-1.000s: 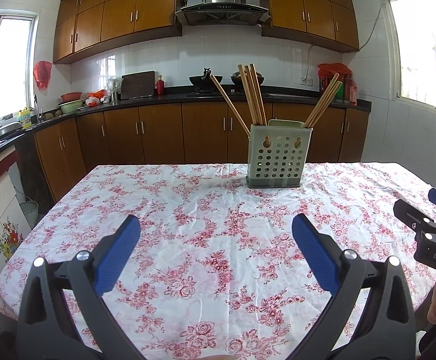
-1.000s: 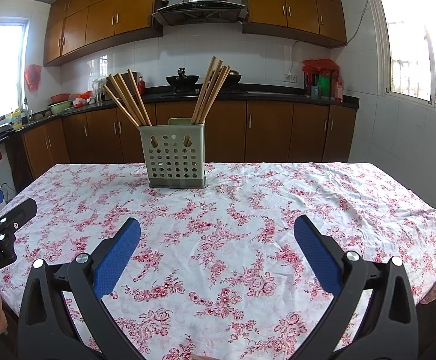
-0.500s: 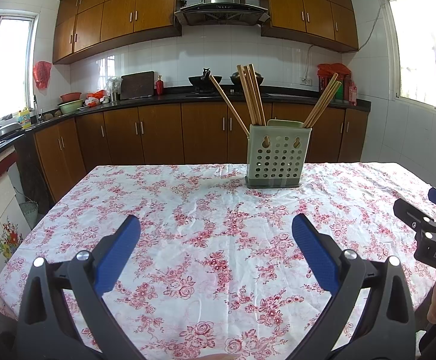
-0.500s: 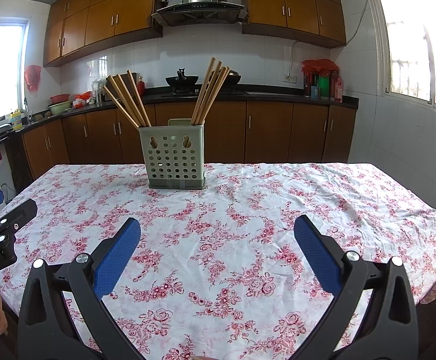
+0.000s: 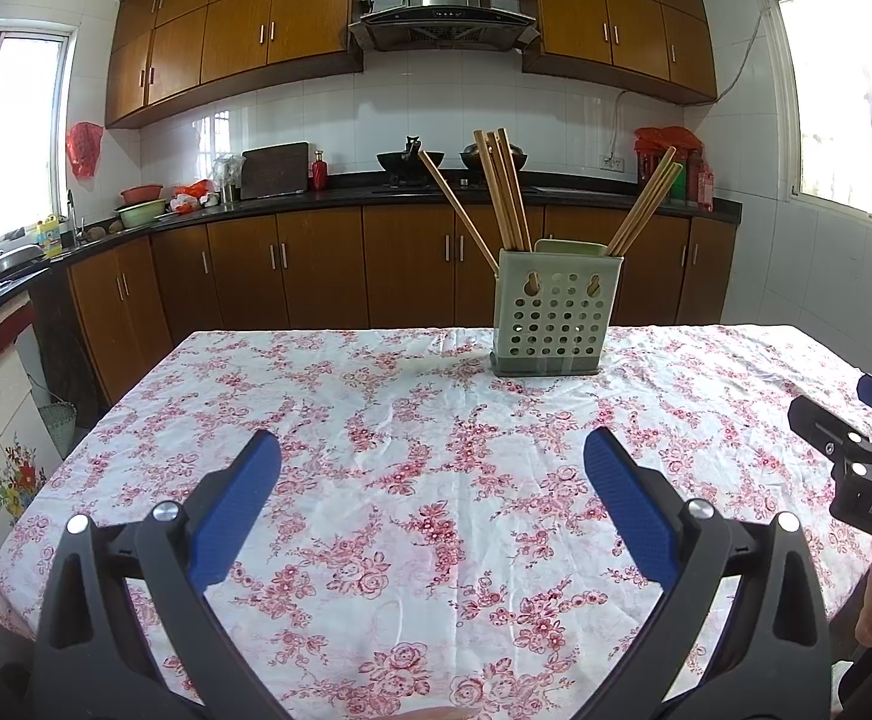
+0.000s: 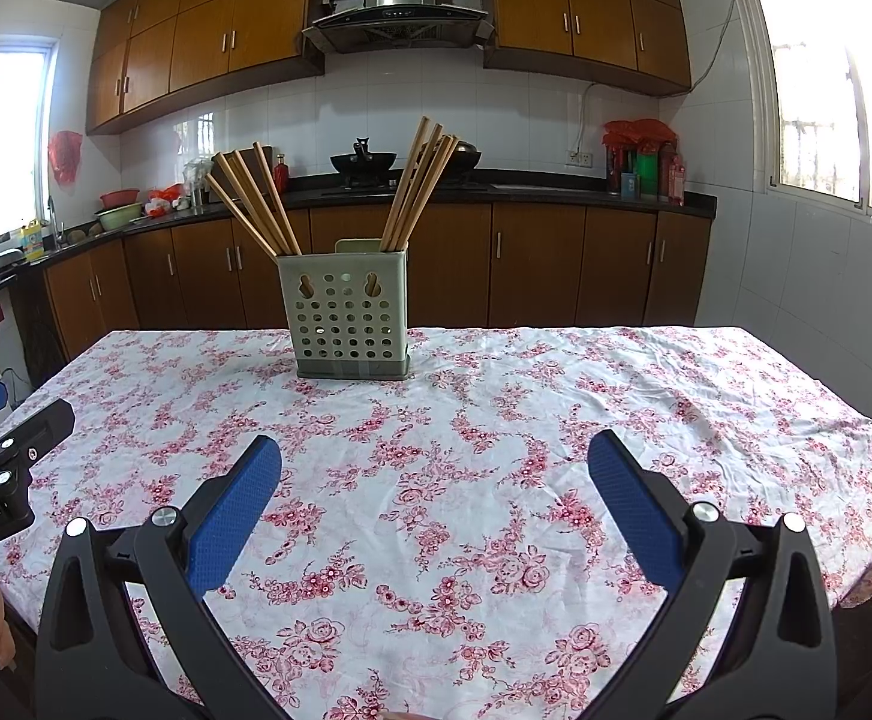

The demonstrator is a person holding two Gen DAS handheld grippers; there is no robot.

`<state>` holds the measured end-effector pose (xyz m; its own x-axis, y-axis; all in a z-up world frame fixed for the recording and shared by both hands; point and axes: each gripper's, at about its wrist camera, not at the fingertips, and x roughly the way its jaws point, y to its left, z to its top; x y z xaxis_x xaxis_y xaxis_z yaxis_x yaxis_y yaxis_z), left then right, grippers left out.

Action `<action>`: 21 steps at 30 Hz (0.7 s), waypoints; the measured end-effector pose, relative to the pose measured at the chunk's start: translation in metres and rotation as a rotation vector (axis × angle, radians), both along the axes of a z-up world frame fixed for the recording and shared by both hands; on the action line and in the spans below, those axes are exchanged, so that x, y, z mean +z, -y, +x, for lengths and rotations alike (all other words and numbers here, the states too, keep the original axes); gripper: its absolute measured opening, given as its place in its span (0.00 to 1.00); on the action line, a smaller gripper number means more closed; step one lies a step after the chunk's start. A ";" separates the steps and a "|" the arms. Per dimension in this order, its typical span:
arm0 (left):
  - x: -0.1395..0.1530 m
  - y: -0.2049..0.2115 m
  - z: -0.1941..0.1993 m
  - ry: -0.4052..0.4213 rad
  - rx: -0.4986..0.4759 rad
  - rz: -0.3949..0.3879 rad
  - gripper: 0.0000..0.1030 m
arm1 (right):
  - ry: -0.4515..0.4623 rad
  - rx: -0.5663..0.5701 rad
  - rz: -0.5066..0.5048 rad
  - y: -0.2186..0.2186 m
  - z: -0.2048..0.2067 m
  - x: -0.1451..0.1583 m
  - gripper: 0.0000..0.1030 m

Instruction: Organize utensils

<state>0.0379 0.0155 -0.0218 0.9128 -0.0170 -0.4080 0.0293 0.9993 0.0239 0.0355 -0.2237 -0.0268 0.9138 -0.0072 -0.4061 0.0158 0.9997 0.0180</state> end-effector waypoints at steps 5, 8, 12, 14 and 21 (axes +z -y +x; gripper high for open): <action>0.000 0.000 0.000 -0.001 0.000 -0.002 0.96 | -0.001 -0.003 0.001 -0.002 0.000 0.001 0.98; 0.000 0.000 0.000 -0.001 0.000 -0.001 0.96 | -0.001 -0.003 0.001 -0.002 0.000 0.001 0.98; 0.000 0.000 0.000 -0.002 0.001 -0.002 0.96 | -0.001 -0.004 0.001 -0.002 0.000 0.001 0.98; 0.000 0.000 0.000 -0.001 0.001 -0.002 0.96 | -0.001 -0.003 0.001 -0.002 0.000 0.001 0.98; 0.001 -0.001 0.001 -0.001 0.002 -0.003 0.96 | -0.001 -0.004 0.001 -0.003 0.000 0.001 0.98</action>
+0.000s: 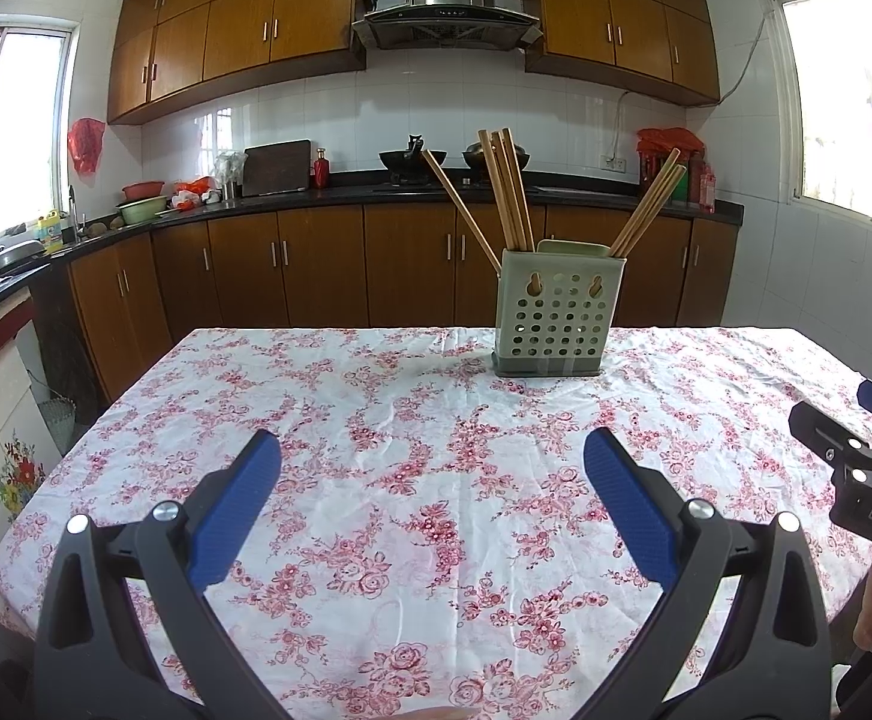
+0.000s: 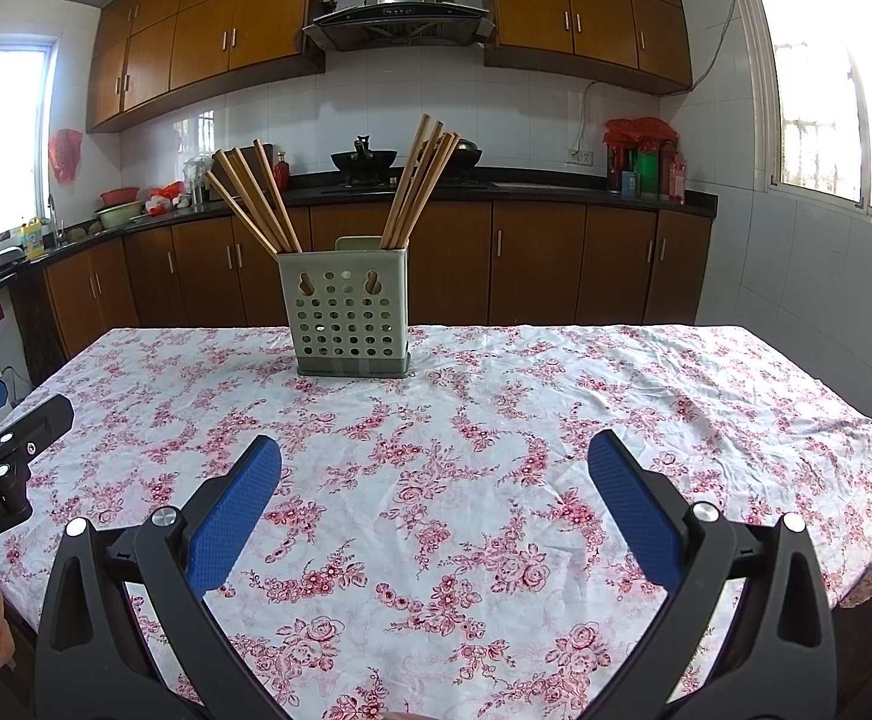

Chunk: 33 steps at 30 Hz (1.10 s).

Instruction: Organize utensils

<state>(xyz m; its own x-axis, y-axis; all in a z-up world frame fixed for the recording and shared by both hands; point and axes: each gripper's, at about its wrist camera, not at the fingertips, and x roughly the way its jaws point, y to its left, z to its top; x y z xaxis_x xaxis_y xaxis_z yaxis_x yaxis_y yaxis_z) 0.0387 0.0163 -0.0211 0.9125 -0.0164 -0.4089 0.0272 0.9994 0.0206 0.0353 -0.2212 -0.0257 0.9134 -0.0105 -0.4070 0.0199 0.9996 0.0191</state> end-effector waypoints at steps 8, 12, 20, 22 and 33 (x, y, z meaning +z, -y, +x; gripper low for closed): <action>0.000 0.001 0.000 -0.001 0.000 0.001 0.96 | 0.000 0.000 0.000 0.000 0.000 0.000 0.98; -0.001 0.001 0.000 -0.003 0.001 0.001 0.96 | -0.001 0.000 0.000 0.000 0.000 0.000 0.98; -0.001 0.000 0.000 -0.004 0.001 -0.001 0.96 | -0.001 0.000 0.001 0.000 0.000 0.000 0.98; -0.002 0.001 0.000 -0.006 0.003 -0.002 0.96 | -0.001 0.001 0.001 0.001 0.000 0.000 0.98; -0.002 0.001 0.000 -0.007 0.006 -0.001 0.96 | -0.001 0.000 0.002 0.001 0.000 0.000 0.98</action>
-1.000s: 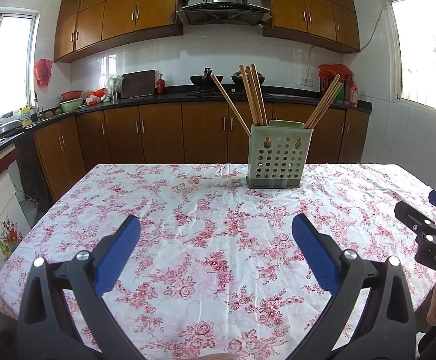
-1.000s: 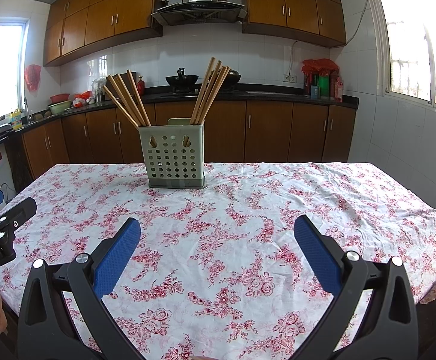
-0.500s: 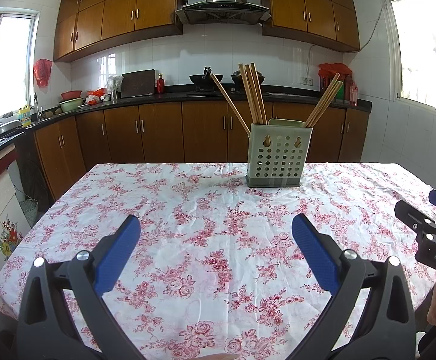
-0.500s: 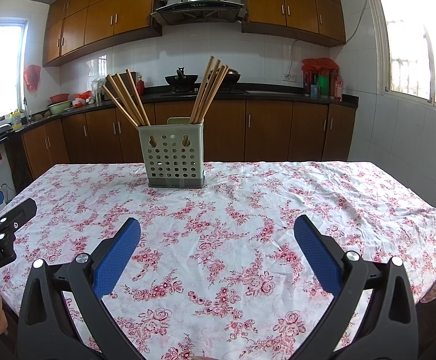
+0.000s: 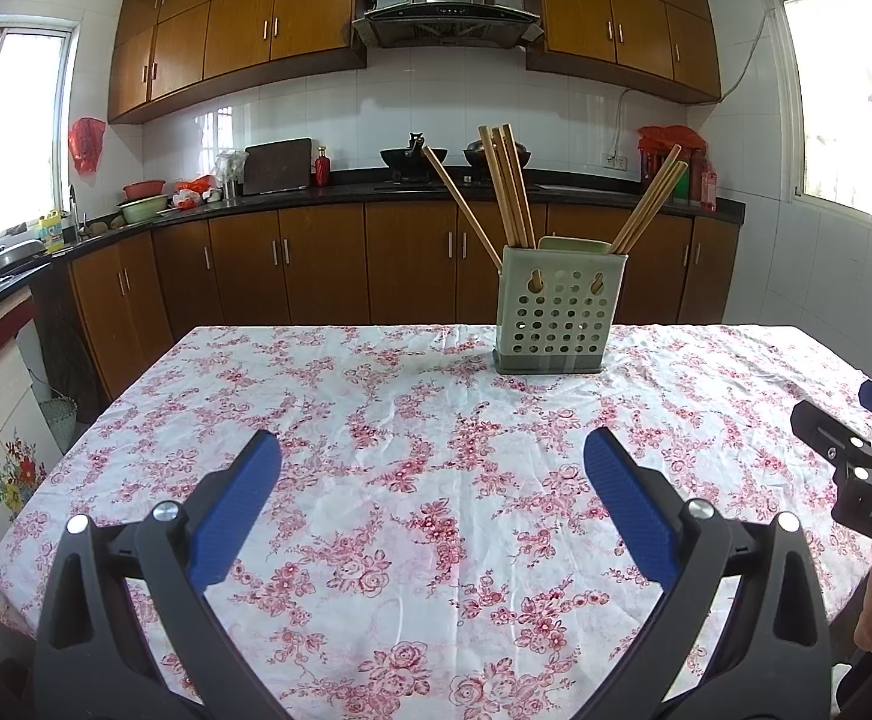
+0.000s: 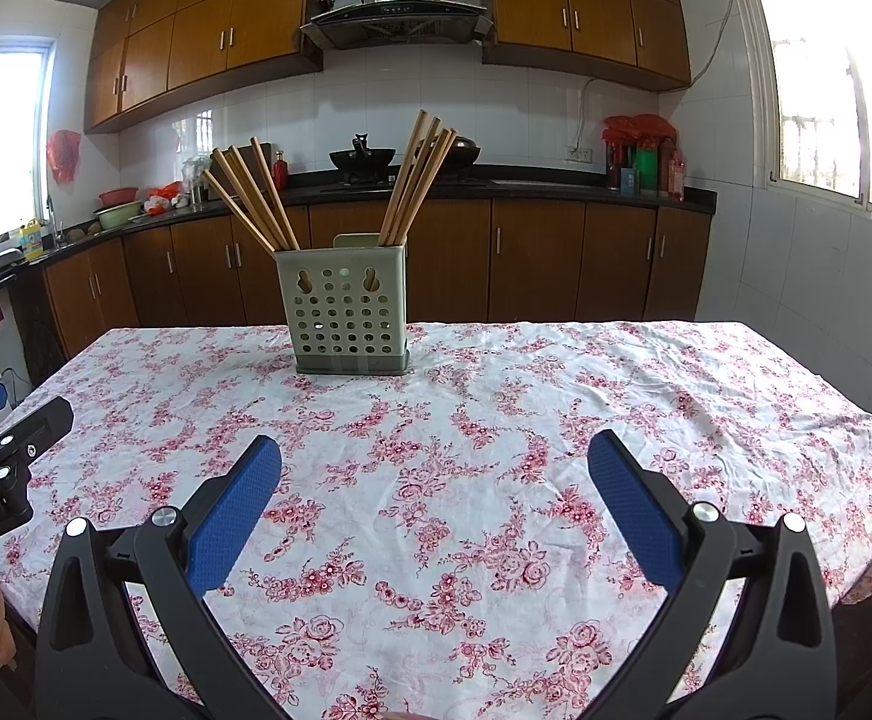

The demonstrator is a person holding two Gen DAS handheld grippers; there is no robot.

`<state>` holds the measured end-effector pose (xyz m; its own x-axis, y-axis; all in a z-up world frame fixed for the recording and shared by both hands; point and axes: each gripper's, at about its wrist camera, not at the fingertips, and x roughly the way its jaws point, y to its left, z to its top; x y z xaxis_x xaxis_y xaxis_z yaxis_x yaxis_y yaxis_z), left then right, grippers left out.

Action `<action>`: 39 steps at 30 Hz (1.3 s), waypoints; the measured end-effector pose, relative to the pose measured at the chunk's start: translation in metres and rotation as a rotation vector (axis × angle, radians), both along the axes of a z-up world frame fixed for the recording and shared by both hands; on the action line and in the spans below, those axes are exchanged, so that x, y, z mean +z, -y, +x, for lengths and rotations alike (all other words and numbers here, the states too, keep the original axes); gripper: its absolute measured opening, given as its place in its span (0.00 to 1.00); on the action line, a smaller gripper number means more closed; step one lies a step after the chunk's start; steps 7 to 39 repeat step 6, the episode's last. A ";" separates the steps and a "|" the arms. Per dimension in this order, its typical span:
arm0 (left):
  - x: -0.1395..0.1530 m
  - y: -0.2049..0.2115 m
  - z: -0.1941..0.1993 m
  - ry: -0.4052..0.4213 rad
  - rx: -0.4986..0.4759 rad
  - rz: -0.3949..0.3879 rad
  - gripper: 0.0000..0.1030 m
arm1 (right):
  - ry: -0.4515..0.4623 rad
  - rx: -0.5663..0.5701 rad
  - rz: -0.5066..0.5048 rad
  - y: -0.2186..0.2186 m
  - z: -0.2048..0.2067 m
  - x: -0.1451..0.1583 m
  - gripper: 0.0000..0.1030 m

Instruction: Organize utensils

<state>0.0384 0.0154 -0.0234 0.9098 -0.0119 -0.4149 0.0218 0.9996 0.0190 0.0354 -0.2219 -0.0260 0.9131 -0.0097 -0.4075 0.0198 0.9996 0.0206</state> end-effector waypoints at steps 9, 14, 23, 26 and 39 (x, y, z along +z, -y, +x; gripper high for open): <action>0.000 -0.001 0.000 -0.003 0.002 -0.003 0.96 | 0.000 -0.001 0.001 0.000 0.000 0.000 0.98; 0.000 -0.001 0.000 -0.003 0.002 -0.003 0.96 | 0.000 -0.001 0.001 0.000 0.000 0.000 0.98; 0.000 -0.001 0.000 -0.003 0.002 -0.003 0.96 | 0.000 -0.001 0.001 0.000 0.000 0.000 0.98; 0.000 -0.001 0.000 -0.003 0.002 -0.003 0.96 | 0.000 -0.001 0.001 0.000 0.000 0.000 0.98; 0.000 -0.001 0.000 -0.003 0.002 -0.003 0.96 | 0.000 -0.001 0.001 0.000 0.000 0.000 0.98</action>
